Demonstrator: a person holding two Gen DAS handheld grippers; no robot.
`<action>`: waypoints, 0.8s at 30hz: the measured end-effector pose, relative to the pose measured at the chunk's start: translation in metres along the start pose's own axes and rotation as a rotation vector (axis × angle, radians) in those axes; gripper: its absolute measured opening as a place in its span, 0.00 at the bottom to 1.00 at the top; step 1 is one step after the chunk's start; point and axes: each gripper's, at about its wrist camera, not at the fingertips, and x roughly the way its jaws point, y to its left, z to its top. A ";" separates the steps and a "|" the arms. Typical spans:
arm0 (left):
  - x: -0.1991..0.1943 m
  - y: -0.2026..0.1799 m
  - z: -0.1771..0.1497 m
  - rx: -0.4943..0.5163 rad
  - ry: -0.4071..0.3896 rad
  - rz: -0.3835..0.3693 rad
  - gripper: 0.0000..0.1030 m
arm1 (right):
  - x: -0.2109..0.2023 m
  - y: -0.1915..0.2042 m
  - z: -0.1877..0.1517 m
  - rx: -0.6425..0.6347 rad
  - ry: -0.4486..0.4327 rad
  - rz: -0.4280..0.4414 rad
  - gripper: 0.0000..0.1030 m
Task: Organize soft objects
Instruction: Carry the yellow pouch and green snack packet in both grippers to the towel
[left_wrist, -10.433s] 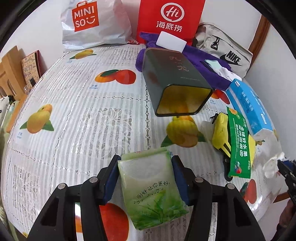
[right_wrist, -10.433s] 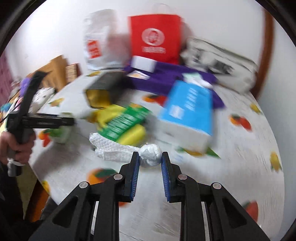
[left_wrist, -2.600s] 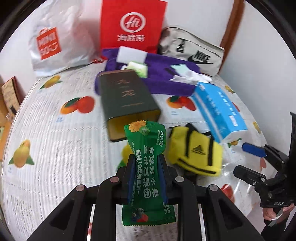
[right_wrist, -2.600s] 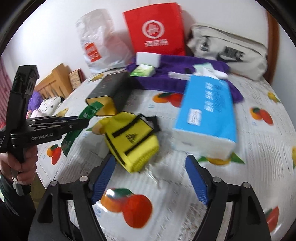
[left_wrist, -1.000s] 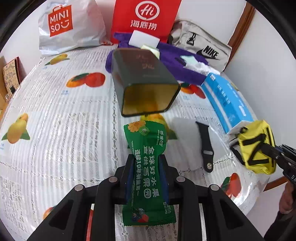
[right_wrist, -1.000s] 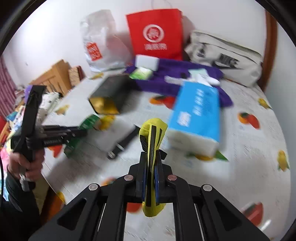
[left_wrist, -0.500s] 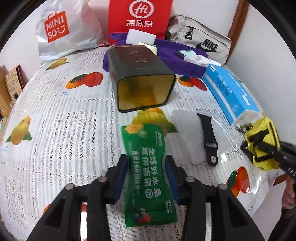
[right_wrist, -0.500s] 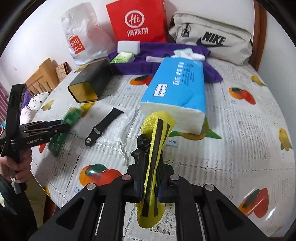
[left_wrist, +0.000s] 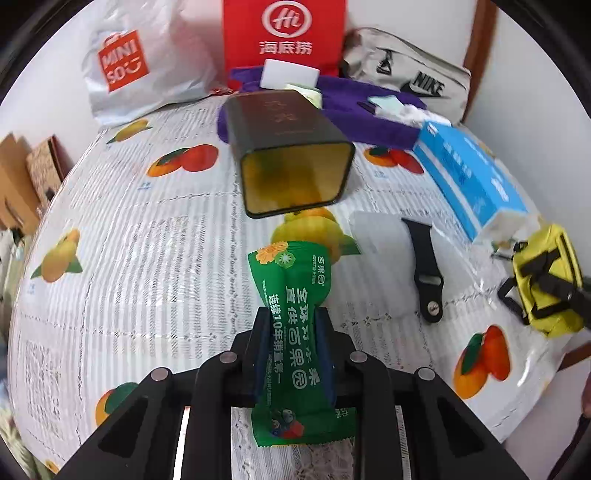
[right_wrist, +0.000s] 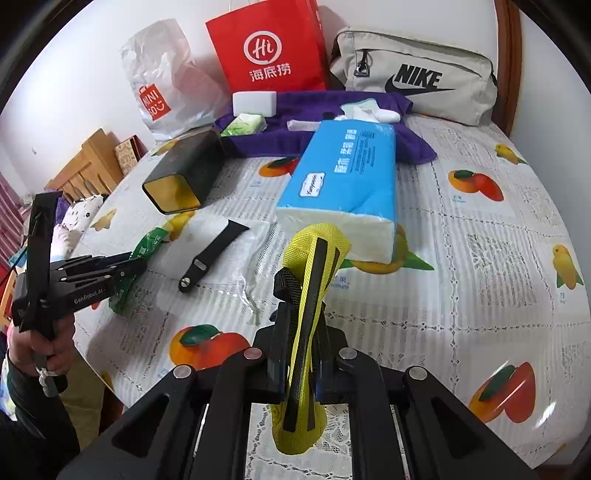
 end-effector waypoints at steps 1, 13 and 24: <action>-0.005 0.002 0.002 -0.011 -0.005 0.005 0.22 | -0.002 0.001 0.001 -0.003 -0.002 0.002 0.10; -0.040 0.007 0.035 -0.069 -0.048 -0.063 0.22 | -0.031 0.001 0.027 -0.024 -0.061 0.036 0.10; -0.052 0.000 0.074 -0.081 -0.072 -0.144 0.22 | -0.041 -0.005 0.069 -0.044 -0.110 0.039 0.10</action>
